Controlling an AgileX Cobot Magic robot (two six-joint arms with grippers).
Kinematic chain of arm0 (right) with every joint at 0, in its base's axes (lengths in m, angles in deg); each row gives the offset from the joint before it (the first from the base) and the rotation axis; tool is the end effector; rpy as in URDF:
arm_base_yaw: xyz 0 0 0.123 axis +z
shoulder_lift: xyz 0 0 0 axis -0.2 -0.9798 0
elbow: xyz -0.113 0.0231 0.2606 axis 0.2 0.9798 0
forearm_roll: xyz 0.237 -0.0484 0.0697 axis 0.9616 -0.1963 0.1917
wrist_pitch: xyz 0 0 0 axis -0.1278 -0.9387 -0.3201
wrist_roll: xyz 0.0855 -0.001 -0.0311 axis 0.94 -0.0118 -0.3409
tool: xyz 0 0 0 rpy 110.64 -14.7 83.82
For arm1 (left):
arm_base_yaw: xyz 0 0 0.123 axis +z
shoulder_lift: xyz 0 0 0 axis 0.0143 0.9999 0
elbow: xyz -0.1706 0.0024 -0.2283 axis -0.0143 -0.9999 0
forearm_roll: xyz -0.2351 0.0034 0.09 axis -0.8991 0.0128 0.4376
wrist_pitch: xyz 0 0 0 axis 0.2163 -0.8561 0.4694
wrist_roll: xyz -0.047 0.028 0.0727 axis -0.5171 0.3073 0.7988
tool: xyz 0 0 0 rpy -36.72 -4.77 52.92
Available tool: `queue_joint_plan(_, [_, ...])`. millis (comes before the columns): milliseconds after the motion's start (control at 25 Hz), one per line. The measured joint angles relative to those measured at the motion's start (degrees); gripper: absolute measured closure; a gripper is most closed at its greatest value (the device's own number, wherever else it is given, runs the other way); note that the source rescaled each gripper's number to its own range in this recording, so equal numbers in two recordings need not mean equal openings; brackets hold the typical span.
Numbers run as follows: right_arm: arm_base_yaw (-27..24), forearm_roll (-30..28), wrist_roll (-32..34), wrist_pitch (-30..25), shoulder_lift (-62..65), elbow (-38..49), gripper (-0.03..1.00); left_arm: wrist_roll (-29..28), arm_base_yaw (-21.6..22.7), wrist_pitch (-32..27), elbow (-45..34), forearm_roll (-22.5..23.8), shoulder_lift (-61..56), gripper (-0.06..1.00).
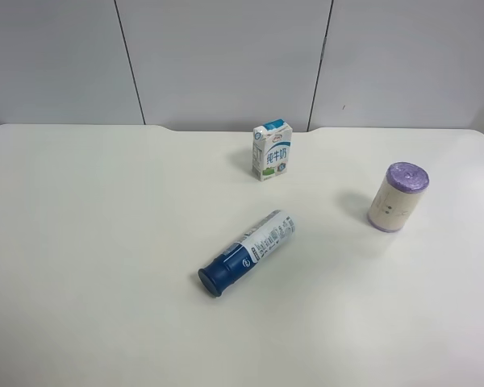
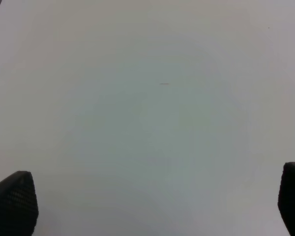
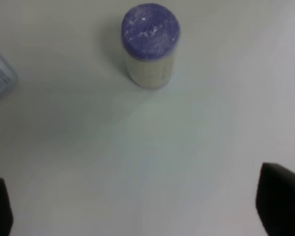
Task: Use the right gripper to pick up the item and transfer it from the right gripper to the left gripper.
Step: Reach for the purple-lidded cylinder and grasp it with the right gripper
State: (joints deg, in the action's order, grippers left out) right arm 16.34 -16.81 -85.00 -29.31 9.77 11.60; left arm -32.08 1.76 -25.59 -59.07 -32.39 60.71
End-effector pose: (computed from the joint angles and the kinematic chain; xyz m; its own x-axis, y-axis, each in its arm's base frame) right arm 0.1402 0.0150 0.3497 -0.7970 -0.0355 -0.6030 -0.0793 0.9958 0.0462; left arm -0.0062 -0.0014 0.2790 -0.4440 -0.0379 -0.8952 -0.0175 0.9993 -0.0336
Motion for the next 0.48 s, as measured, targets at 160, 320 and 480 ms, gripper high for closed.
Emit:
queue_joint_plan(160, [0.0,0.0,1.2,-1.3,-9.1,-4.5,-0.03,0.0,0.0,0.0,0.0,0.0,0.0,-0.06])
queue_joint_plan(320, [0.0,0.0,1.4,-2.1,-17.3,-9.3,-0.03,0.0,0.0,0.0,0.0,0.0,0.0,-0.06])
queue_joint_plan(480, [0.0,0.0,1.4,-3.2,-24.7,-14.0,-0.03,0.0,0.0,0.0,0.0,0.0,0.0,-0.06])
